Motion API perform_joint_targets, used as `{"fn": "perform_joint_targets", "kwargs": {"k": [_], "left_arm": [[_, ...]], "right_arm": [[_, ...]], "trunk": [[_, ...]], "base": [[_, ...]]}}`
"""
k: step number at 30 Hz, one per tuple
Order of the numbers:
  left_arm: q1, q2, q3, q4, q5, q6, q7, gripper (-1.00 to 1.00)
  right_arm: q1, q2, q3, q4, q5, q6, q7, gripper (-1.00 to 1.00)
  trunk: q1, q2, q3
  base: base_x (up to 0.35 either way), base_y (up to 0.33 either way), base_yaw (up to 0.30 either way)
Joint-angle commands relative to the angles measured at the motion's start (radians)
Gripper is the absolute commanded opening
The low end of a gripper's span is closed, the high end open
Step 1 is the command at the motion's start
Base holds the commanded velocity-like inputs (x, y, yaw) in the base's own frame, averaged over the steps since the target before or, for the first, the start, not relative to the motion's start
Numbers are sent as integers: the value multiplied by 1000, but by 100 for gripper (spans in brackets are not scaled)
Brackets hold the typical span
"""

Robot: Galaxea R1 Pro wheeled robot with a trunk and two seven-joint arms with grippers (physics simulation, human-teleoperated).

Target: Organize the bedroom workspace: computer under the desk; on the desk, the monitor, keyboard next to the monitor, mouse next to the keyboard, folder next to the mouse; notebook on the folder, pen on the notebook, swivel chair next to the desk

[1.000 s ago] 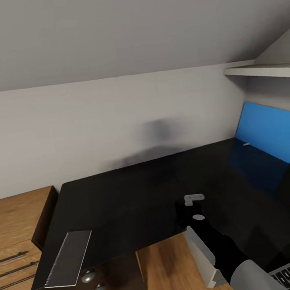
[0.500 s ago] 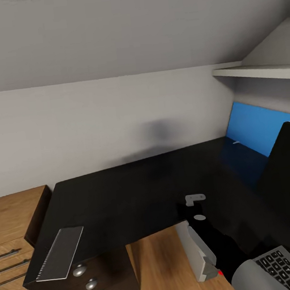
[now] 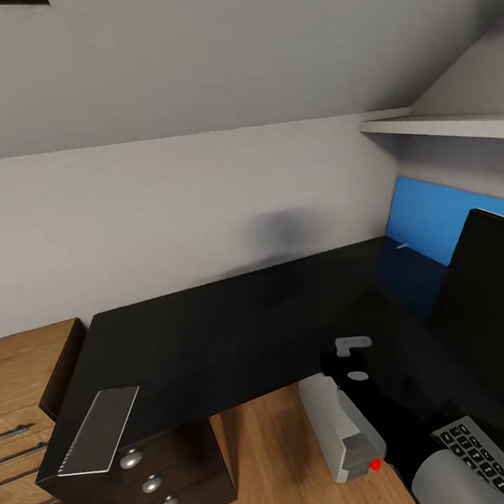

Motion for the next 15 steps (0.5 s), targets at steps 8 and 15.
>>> {"fn": "perform_joint_targets", "kwargs": {"k": [8,15], "left_arm": [[-1,0,-5,1,11,-1,-8,100],[-1,0,-6,1,11,-1,-8,100]], "right_arm": [[0,-14,-23,0,-7,-7,-62,-100],[4,-44,-24,0,-76,-16,-44,-100]], "trunk": [[0,-1,-1],[0,-1,-1]], "base": [[0,0,0],[-62,0,0]]}}
